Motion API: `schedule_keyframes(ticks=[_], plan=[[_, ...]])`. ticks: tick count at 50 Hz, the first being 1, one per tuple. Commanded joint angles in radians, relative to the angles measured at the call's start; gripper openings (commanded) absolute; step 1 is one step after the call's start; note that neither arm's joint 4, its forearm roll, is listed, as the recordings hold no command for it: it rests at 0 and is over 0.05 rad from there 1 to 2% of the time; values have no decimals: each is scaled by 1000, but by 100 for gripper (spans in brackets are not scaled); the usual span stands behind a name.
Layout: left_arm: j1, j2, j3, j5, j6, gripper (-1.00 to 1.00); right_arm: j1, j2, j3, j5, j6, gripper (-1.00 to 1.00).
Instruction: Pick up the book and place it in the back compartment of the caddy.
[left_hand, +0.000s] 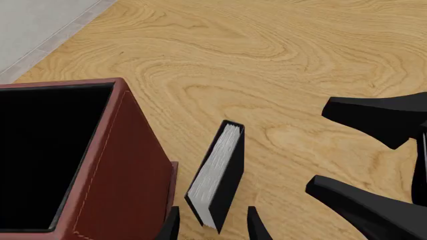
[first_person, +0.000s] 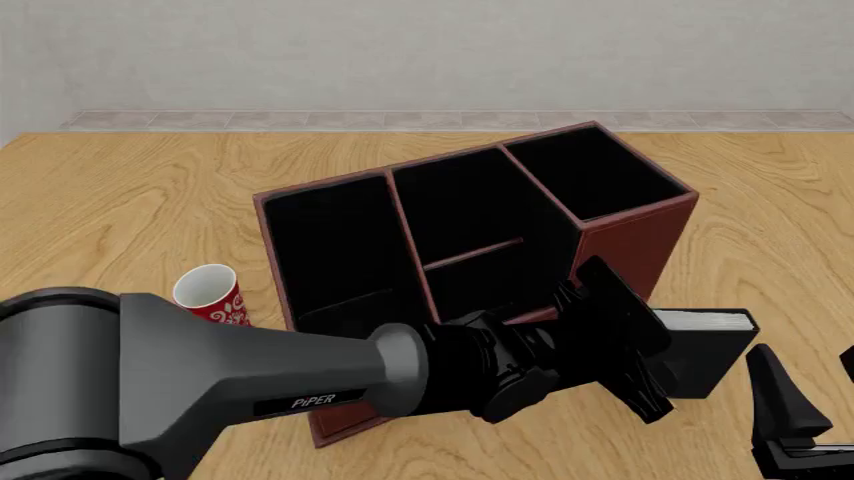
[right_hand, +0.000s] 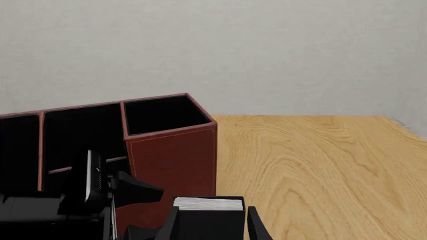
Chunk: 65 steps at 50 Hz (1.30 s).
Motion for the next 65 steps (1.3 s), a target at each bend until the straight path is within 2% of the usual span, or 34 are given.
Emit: schedule_keyframes(ticks=[1, 2, 13, 29, 43, 54, 55, 65], plan=[[14, 38, -25, 10, 8, 100, 0, -1, 0, 1, 0, 100], [17, 41, -24, 7, 24, 100, 0, -1, 1, 0, -1, 100], [11, 100, -71, 29, 3, 100, 0, -1, -2, 2, 0, 100], [15, 156, -145, 72, 10, 100, 0, 3, 2, -4, 1, 100], [21, 177, -162, 80, 30, 100, 1, -1, 1, 0, 0, 100], [-7, 173, -157, 80, 35, 100, 1, 0, -1, 0, -1, 100], [-8, 168, -150, 74, 43, -100, 1, 0, 0, 0, -1, 100], [12, 116, -94, 40, 61, -100, 1, 2, 1, -3, 0, 100]])
